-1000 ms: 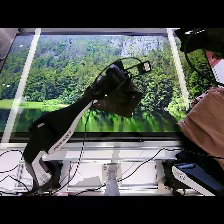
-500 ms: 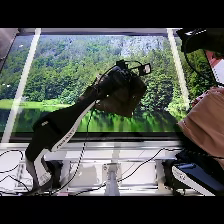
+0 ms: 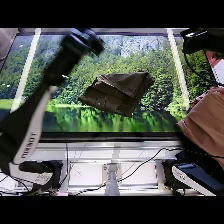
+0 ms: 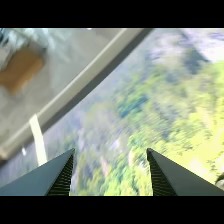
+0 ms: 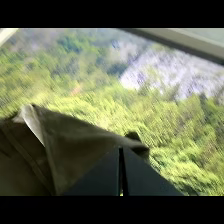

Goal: Fold the clothes and pants, and hang the long-sleeved shirts on hangers.

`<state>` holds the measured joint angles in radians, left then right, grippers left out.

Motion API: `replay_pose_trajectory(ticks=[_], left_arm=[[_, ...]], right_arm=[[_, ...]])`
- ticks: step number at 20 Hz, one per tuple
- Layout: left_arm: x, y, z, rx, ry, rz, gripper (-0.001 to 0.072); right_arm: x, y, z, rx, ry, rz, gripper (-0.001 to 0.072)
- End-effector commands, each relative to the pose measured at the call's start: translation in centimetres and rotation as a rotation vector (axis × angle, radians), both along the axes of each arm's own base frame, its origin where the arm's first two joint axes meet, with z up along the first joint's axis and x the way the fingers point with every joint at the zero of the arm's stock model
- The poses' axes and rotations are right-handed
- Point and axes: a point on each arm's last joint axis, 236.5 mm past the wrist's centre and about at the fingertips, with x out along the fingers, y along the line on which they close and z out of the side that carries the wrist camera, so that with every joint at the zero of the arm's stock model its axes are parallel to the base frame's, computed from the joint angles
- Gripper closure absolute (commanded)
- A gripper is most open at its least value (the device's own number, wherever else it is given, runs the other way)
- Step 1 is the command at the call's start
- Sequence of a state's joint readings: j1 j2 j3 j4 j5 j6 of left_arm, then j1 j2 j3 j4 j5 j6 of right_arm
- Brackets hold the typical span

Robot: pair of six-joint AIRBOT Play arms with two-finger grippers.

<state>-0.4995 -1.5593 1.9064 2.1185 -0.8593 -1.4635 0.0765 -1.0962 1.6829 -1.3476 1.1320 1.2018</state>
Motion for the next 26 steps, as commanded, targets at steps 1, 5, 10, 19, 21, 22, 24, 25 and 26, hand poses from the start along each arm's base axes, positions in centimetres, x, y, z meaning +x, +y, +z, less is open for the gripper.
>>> replay_pose_trajectory(ticks=[1, 5, 10, 19, 21, 22, 24, 25, 26], left_arm=[[-1.2, 9.3, 0.8, -0.289, 0.108, 0.219, 0.0165], [-2.4, 13.9, -6.7, -0.489, 0.433, 0.297, 0.0153], [-5.0, 13.8, -16.5, -0.555, 0.838, 0.25, 0.0153], [-7.4, 10.7, -27.0, -0.634, 1.161, 0.201, 0.0096], [-8.8, 10.6, -28.8, -0.656, 1.222, 0.205, 0.0096], [-9.6, 10.3, -29.7, -0.67, 1.255, 0.193, 0.0096], [-11.0, 9.5, -31.0, -0.695, 1.304, 0.168, 0.0096], [-11.3, 9.3, -31.6, -0.705, 1.313, 0.166, 0.0096], [-11.6, 9.2, -32.1, -0.709, 1.319, 0.164, 0.0096]], right_arm=[[-0.6, -3.8, -5.6, -0.116, 0.215, -0.072, 0.0675], [-0.1, -4.2, -15.0, -0.039, 0.492, -0.098, 0.0359], [-0.2, -2.0, -26.5, 0.078, 0.684, -0.086, 0.0325], [-6.1, 3.4, -37.0, 0.452, 0.947, -0.188, 0.0301], [-7.3, 4.4, -37.8, 0.505, 0.984, -0.185, 0.0273], [-7.6, 4.8, -38.0, 0.535, 0.997, -0.19, 0.0255], [-8.1, 5.5, -38.2, 0.582, 1.022, -0.197, 0.0228], [-8.3, 5.8, -38.3, 0.597, 1.031, -0.199, 0.0228], [-8.6, 6.0, -38.5, 0.602, 1.041, -0.199, 0.0228]])
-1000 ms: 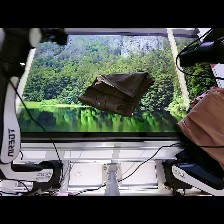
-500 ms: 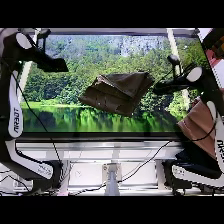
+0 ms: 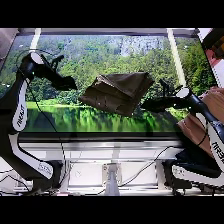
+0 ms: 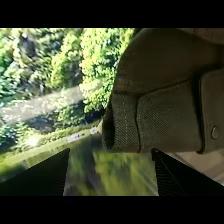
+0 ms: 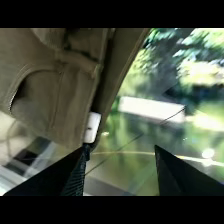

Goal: Fold the clothes and pants, and hang the long-sleeved shirts on hangers.

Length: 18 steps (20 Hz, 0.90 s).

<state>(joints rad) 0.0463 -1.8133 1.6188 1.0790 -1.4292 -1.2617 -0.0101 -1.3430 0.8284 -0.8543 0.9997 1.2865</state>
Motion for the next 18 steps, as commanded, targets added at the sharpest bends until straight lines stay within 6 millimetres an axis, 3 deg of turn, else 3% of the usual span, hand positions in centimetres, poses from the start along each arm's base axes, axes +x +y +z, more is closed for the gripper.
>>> replay_pose_trajectory(ticks=[1, 6, 10, 12, 15, 17, 18], left_arm=[[-1.4, -1.0, -2.0, -0.055, 0.036, -0.009, 0.0096], [-2.0, -1.6, -2.7, -0.083, 0.05, -0.008, 0.0096], [0.3, -3.2, -1.6, -0.165, -0.042, 0.031, 0.0096], [1.2, -3.3, -1.9, -0.159, -0.07, 0.048, 0.0097], [0.9, -4.2, -3.2, -0.155, -0.048, 0.032, 0.0098], [0.7, -4.6, -4.0, -0.154, -0.031, 0.025, 0.0098], [0.8, -4.6, -4.3, -0.151, -0.034, 0.029, 0.0097]], right_arm=[[-1.0, 1.5, -0.6, 0.067, 0.045, -0.028, 0.0228], [-1.7, 5.6, -2.5, 0.135, 0.106, -0.008, 0.0227], [-1.4, 7.7, -3.6, 0.194, 0.126, -0.028, 0.0227], [-1.0, 8.2, -3.6, 0.227, 0.13, -0.05, 0.0227], [-0.5, 8.0, -4.3, 0.219, 0.139, -0.086, 0.024], [-0.1, 7.9, -4.5, 0.218, 0.135, -0.112, 0.0374], [0.2, 7.8, -4.5, 0.217, 0.127, -0.124, 0.049]])
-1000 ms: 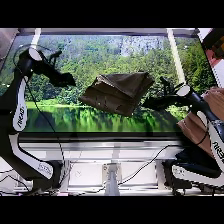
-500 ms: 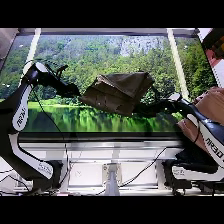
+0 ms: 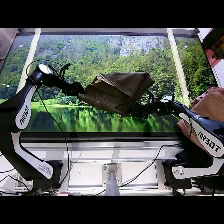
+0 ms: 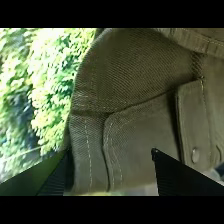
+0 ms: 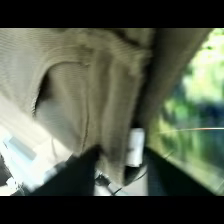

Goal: Fold the clothes and pants, and hang the long-sleeved shirts on hangers.

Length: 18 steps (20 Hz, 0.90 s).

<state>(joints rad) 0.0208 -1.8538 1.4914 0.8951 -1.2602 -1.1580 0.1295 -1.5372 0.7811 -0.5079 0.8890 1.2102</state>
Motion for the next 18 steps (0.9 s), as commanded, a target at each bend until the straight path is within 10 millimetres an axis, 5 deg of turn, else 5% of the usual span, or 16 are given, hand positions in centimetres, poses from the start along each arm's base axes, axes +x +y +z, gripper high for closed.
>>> replay_pose_trajectory(ticks=[1, 2, 8, 11, 13, 16, 18], left_arm=[[0.4, -0.4, -0.9, 0.001, -0.006, 0.007, 0.0097], [0.5, -0.3, -0.9, 0.002, -0.009, 0.011, 0.0097], [-1.2, 0.4, -0.9, -0.011, 0.024, -0.066, 0.0128], [-2.0, -0.3, -1.4, -0.02, 0.057, -0.092, 0.038], [-2.6, -1.2, -1.4, -0.029, 0.069, -0.119, 0.0688], [-4.9, -1.7, -0.2, -0.051, 0.136, -0.184, 0.0686], [-5.5, 0.2, -0.2, 0.06, 0.167, -0.165, 0.0687]], right_arm=[[1.1, 0.0, -0.2, 0.004, -0.008, -0.056, 0.0628], [1.1, 0.0, -0.2, 0.004, -0.01, -0.056, 0.0684], [-0.9, 0.2, -0.2, 0.005, 0.011, 0.045, 0.0684], [-2.9, 0.5, -0.1, 0.013, 0.011, 0.163, 0.0684], [-3.9, 0.5, 0.0, 0.017, 0.031, 0.206, 0.0684], [-5.0, 0.5, 0.1, 0.024, 0.035, 0.268, 0.0684], [-5.5, 0.7, 0.7, 0.044, 0.031, 0.301, 0.0684]])
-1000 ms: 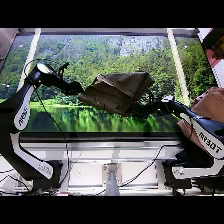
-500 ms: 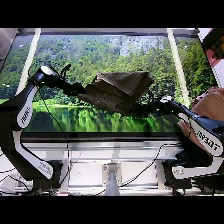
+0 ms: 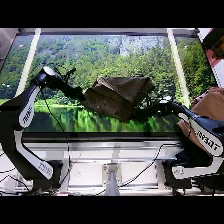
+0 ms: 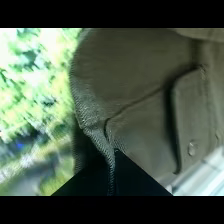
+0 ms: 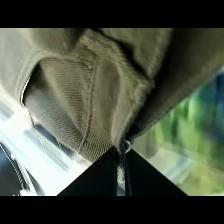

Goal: Fold the clothes and pants, and hang the long-sleeved shirts on hangers.

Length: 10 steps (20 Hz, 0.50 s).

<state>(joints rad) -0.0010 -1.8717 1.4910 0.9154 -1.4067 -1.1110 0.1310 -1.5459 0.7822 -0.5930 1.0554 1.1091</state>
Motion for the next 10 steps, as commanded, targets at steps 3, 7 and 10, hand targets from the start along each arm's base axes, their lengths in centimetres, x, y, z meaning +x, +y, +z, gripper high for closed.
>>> replay_pose_trajectory(ticks=[3, 7, 10], left_arm=[[-1.6, 3.7, 1.8, 0.218, 0.001, -0.01, 0.0687], [-0.1, 0.8, 9.4, 0.078, -0.2, 0.019, 0.0687], [0.7, 0.0, 16.9, 0.029, -0.416, 0.067, 0.0686]], right_arm=[[-0.4, 0.4, 2.0, 0.03, -0.04, 0.071, 0.0685], [1.3, 1.2, 8.2, 0.08, -0.192, 0.118, 0.0685], [3.1, 1.8, 16.5, 0.116, -0.41, 0.16, 0.0685]])
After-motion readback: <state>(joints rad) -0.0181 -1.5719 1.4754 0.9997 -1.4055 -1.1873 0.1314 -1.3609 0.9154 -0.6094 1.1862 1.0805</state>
